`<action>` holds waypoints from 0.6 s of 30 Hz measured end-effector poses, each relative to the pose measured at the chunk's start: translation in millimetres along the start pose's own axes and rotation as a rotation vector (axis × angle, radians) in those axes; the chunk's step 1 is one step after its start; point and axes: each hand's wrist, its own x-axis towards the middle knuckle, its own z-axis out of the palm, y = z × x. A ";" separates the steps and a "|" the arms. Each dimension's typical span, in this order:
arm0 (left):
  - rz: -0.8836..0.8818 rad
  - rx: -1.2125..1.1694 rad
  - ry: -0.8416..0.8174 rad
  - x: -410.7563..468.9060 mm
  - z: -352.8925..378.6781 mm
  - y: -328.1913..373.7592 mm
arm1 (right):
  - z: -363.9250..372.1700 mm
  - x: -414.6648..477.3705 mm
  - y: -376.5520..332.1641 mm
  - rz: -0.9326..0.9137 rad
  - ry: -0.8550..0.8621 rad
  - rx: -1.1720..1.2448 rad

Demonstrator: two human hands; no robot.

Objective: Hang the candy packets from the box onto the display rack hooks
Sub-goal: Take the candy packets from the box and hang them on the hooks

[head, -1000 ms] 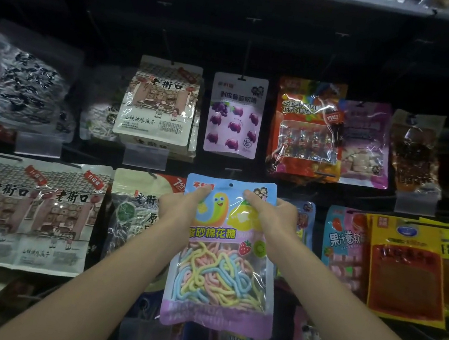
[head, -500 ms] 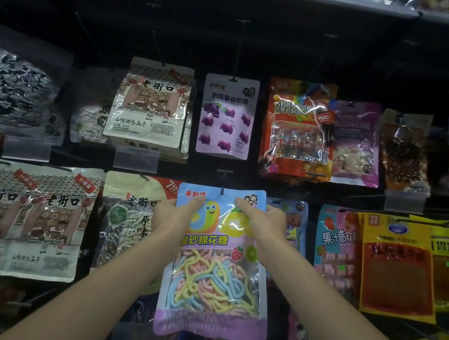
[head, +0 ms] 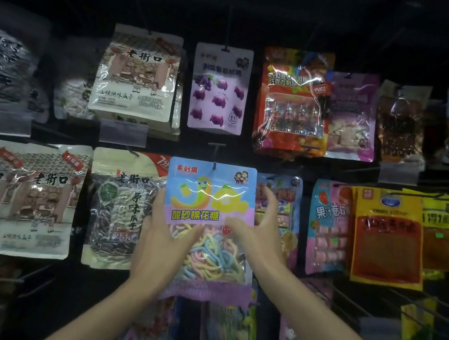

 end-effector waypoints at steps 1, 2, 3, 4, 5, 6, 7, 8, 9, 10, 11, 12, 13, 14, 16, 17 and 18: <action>-0.008 -0.032 0.010 1.6 0.7 -0.4 | -2.5 -9.3 7.0 -0.017 -0.017 -0.041; -0.010 -0.061 0.020 2.6 1.6 -1.2 | -5.5 -20.2 10.4 -0.046 -0.048 -0.079; -0.016 -0.080 0.032 2.8 2.6 -2.0 | -7.4 -27.5 15.3 -0.080 -0.072 -0.129; -0.016 -0.087 0.040 2.8 4.2 -3.0 | -10.3 -35.8 15.9 -0.116 -0.093 -0.180; -0.015 -0.077 0.045 2.5 5.6 -3.0 | -11.9 -39.2 17.1 -0.116 -0.105 -0.227; -0.017 -0.053 0.046 1.6 7.1 -1.4 | -12.2 -40.4 18.1 -0.103 -0.107 -0.270; -0.031 -0.027 0.046 0.9 8.9 1.4 | -11.3 -37.9 18.2 -0.089 -0.099 -0.301; -0.041 -0.004 0.042 1.5 11.0 3.5 | -10.1 -33.8 16.9 -0.075 -0.090 -0.324; -0.050 0.014 0.035 2.7 12.3 6.6 | -8.0 -28.6 14.7 -0.064 -0.080 -0.334; -0.053 0.031 0.030 6.7 13.5 7.5 | -6.1 -23.5 11.3 -0.056 -0.074 -0.338; -0.058 0.046 0.030 11.8 14.0 9.1 | -4.4 -18.1 8.3 -0.047 -0.075 -0.324; -0.064 0.060 0.029 19.6 15.7 8.5 | -3.2 -13.0 5.1 -0.036 -0.076 -0.315; -0.076 0.074 0.022 26.8 17.1 8.3 | -1.3 -7.6 2.8 -0.028 -0.075 -0.321; -0.085 0.085 0.011 33.8 18.8 7.8 | 0.5 -2.4 1.0 -0.013 -0.075 -0.345; -0.097 0.104 -0.013 46.0 22.8 6.8 | 5.4 9.4 1.6 0.019 -0.076 -0.378; -0.109 0.122 -0.024 51.6 25.4 6.0 | 7.9 15.4 2.2 0.038 -0.079 -0.387; -0.119 0.148 -0.030 56.5 28.5 4.8 | 10.8 21.4 3.3 0.056 -0.083 -0.398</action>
